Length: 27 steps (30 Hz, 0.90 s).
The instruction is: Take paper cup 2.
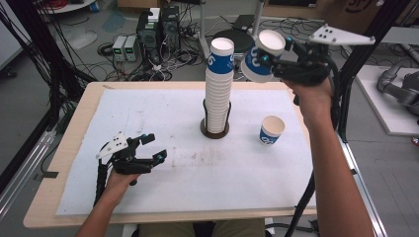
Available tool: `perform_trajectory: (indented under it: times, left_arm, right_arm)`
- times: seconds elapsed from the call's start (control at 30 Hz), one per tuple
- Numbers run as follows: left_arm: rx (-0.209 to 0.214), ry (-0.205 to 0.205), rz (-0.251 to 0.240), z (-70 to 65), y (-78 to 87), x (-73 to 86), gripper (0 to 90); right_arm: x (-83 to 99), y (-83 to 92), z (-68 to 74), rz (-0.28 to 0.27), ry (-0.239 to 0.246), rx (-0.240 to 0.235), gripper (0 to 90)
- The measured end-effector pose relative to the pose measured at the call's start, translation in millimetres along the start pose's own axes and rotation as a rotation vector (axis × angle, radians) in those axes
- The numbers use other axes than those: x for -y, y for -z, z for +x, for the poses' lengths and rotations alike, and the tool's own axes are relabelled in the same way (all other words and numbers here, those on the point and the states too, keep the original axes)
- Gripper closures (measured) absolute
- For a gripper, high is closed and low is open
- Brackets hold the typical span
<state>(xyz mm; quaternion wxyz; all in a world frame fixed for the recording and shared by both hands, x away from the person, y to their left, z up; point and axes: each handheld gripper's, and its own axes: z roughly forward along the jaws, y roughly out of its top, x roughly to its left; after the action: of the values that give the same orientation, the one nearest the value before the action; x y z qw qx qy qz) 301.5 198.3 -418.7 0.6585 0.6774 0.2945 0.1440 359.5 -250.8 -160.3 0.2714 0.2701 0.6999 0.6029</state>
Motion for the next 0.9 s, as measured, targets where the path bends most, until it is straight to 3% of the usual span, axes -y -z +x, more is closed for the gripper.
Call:
perform_trajectory:
  times: [0.13, 0.3, 0.7, 0.9]
  left_arm:
    - [-0.001, -0.003, 0.002, -1.0, -0.4, 0.1, 16.2]
    - [-0.001, -0.006, 0.004, -1.9, -1.2, 0.4, 16.2]
    - [0.021, -0.008, -0.013, -4.6, -0.8, 0.5, 16.2]
    - [0.020, -0.030, 0.005, -5.7, -1.2, 0.7, 16.3]
  right_arm:
    - [20.1, 9.3, 1.6, 0.008, -0.027, -0.015, 29.7]
    - [44.1, 13.3, 4.5, 0.036, -0.025, -0.034, 29.6]
    - [120.4, 10.6, 20.1, 0.095, -0.019, -0.098, 29.7]
    - [146.6, 6.1, 28.6, 0.126, -0.019, -0.120, 29.6]
